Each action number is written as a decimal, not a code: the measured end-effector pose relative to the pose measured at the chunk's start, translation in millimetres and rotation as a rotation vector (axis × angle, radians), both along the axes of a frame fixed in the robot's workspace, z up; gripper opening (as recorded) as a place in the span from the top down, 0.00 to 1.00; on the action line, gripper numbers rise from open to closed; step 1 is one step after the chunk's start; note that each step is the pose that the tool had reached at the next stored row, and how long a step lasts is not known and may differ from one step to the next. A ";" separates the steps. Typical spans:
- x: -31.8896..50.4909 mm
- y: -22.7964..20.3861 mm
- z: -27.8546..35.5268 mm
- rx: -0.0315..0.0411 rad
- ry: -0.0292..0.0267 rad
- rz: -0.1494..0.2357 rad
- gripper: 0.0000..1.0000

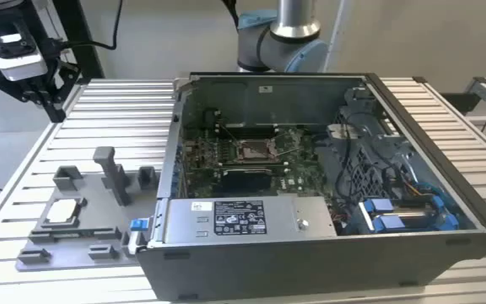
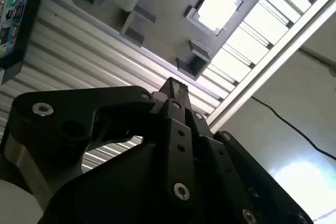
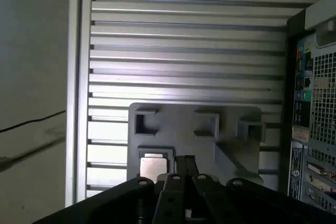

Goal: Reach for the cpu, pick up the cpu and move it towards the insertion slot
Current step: 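Reach for the cpu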

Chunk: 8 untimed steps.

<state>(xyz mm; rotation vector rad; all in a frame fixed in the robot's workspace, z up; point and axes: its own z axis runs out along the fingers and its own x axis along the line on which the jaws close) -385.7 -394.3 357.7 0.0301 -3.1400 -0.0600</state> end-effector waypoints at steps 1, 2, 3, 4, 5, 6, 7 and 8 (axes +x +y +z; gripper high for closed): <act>0.0 0.0 0.0 0.0000 0.0000 0.000 1.00; 0.0 0.0 0.0 0.0000 0.0000 0.000 1.00; 0.0 0.0 0.0 0.0000 0.0000 0.000 1.00; 0.0 0.0 0.0 0.0000 0.0000 0.000 1.00; 0.0 0.0 0.0 0.0000 -0.0001 0.000 1.00; 0.0 0.0 0.0 0.0001 -0.0001 0.000 1.00; 0.0 0.0 0.0 0.0000 0.0000 0.000 1.00; 0.0 0.0 0.0 0.0000 0.0000 0.000 1.00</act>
